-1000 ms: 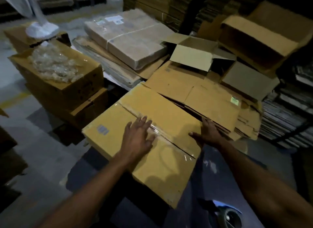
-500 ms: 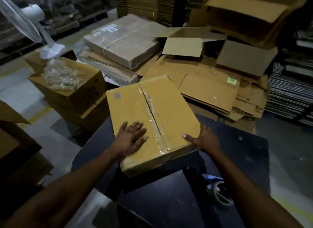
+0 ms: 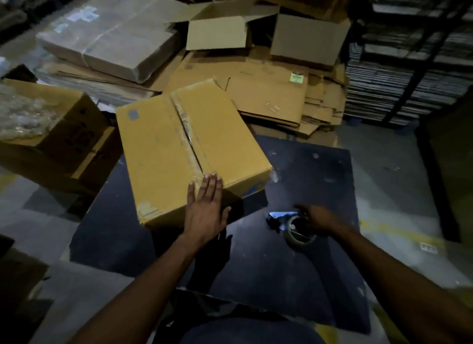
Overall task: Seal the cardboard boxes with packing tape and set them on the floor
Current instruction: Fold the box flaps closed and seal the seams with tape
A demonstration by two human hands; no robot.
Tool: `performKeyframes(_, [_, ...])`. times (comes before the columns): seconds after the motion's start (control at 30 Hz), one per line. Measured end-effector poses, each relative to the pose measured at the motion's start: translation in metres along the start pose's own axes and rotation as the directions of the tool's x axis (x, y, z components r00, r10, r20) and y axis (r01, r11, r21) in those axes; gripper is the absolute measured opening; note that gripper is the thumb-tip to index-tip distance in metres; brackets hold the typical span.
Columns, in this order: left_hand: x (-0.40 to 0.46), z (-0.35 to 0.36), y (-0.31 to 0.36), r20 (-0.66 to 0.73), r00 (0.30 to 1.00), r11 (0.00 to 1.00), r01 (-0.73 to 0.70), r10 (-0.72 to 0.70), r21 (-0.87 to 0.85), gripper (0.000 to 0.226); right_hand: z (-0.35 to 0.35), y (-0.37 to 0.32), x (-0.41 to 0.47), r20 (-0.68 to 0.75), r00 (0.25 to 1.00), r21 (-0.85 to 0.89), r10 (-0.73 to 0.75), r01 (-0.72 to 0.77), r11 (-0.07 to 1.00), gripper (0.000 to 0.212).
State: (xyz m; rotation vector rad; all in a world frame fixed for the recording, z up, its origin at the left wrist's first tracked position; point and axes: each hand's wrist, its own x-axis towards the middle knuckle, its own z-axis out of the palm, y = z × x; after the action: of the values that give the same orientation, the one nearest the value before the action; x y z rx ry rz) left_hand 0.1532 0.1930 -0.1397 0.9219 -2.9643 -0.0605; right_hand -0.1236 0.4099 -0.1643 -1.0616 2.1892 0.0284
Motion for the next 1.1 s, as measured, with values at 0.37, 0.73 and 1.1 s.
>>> performKeyframes(0.37, [-0.026,-0.02,0.019,-0.154,0.984,0.892,0.007,-0.085,-0.451,0.044,0.007,-0.029,-0.013,-0.058,0.99,-0.024,-0.132,0.13,0.991,0.027])
performKeyframes(0.73, [-0.064,-0.045,0.039,0.767,0.585,-0.558,0.555,-0.265,-0.617,0.085,-0.043,-0.124,-0.047,-0.283,0.781,0.115,-0.557,0.604,0.789,0.063])
performKeyframes(1.1, [-0.076,-0.109,-0.028,0.68,0.663,-0.784,0.225,-0.313,-0.579,0.04,-0.072,-0.229,-0.037,-0.178,0.652,-0.194,-0.737,0.711,0.676,0.1])
